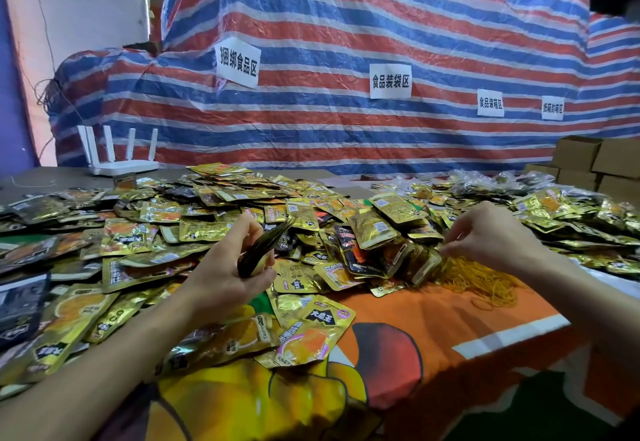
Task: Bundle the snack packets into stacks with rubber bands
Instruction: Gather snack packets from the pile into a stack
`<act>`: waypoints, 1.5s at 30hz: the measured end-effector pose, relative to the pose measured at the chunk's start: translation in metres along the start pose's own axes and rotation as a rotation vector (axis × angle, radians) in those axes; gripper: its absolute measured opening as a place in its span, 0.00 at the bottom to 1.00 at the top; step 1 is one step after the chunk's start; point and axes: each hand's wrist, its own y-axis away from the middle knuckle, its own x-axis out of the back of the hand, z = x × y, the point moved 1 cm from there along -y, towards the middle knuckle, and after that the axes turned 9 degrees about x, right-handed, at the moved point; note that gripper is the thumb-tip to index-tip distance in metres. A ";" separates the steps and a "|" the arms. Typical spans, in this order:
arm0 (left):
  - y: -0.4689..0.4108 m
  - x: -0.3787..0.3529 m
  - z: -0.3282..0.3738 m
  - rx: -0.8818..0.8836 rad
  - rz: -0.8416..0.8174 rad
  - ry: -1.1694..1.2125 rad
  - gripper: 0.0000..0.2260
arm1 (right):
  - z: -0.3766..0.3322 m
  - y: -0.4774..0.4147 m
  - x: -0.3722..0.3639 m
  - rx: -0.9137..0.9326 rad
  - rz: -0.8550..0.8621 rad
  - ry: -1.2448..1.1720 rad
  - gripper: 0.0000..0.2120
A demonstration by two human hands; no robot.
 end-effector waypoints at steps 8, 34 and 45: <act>-0.001 0.001 0.012 0.074 0.029 0.372 0.17 | -0.077 -0.002 -0.020 0.164 -0.118 -0.687 0.17; -0.010 0.025 -0.012 0.541 0.181 0.546 0.11 | -0.190 -0.032 -0.134 0.412 -0.252 -1.461 0.07; -0.010 0.020 -0.012 0.566 0.175 0.325 0.13 | -0.198 -0.029 -0.139 0.458 -0.241 -1.473 0.05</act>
